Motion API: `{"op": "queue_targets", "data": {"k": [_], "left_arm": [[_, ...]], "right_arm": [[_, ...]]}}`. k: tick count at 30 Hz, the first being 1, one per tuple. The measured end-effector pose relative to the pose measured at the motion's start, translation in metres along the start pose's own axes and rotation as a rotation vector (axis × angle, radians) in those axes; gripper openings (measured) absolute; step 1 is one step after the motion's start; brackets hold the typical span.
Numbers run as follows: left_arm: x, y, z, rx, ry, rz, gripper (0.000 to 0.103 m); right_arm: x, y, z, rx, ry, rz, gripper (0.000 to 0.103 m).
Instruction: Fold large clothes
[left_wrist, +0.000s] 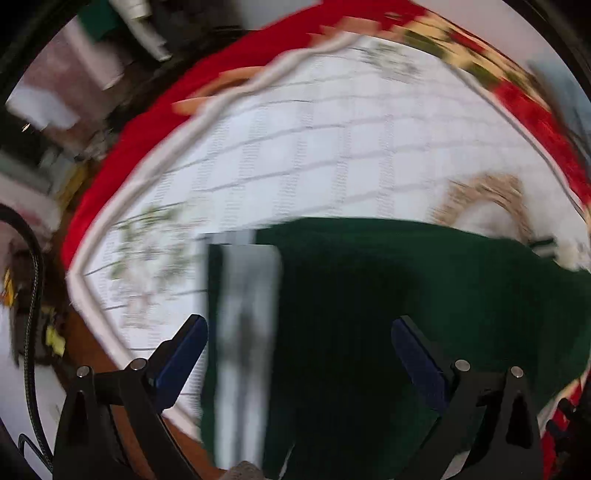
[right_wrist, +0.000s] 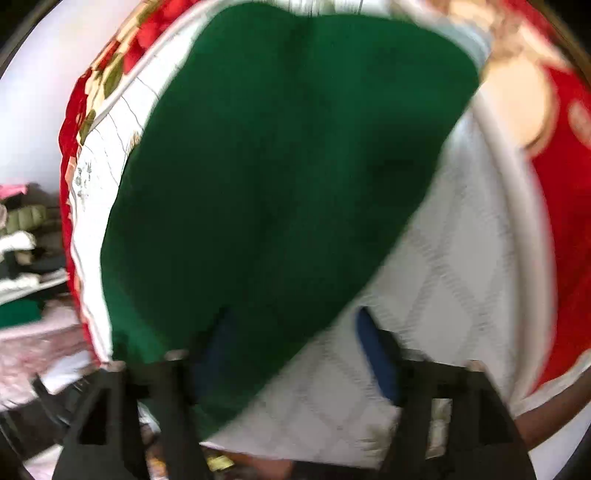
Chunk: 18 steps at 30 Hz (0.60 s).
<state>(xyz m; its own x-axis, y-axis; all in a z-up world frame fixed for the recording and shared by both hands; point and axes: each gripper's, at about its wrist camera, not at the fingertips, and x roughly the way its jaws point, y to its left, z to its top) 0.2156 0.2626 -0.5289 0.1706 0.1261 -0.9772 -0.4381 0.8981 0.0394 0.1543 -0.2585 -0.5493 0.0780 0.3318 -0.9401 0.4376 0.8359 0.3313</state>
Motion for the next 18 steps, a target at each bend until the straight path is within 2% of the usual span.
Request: {"op": "queue_targets", "data": {"k": [2,5,9,11,14,16,17,18], "left_arm": [[0.0,-0.031,0.002,0.03,-0.005,-0.054,0.103],[0.0,-0.074,0.007,0.071,-0.033,-0.083,0.103],[0.007,-0.113,0.018,0.103,-0.048,-0.108,0.103],[0.011,-0.127,0.021,0.119,-0.059,-0.096,0.103],[0.019,-0.14,0.023,0.142,-0.053,-0.076,0.103],[0.023,-0.143,0.02,0.147,-0.044,-0.069,0.103],[0.023,-0.143,0.017,0.148,-0.043,-0.068,0.103],[0.024,-0.142,0.014,0.148,-0.04,-0.065,0.103]], "right_arm": [[-0.024,-0.001,0.01,-0.074,-0.029,-0.027,0.079],[-0.052,0.022,0.044,-0.189,-0.105,-0.047,0.079],[-0.064,0.062,0.124,-0.366,-0.214,-0.069,0.08],[-0.04,0.105,0.176,-0.437,-0.211,-0.109,0.082],[-0.002,0.147,0.226,-0.537,-0.082,-0.103,0.082],[0.029,0.161,0.24,-0.6,0.089,-0.1,0.082],[0.04,0.161,0.239,-0.615,0.166,-0.087,0.075],[0.049,0.167,0.238,-0.635,0.221,-0.07,0.045]]}}
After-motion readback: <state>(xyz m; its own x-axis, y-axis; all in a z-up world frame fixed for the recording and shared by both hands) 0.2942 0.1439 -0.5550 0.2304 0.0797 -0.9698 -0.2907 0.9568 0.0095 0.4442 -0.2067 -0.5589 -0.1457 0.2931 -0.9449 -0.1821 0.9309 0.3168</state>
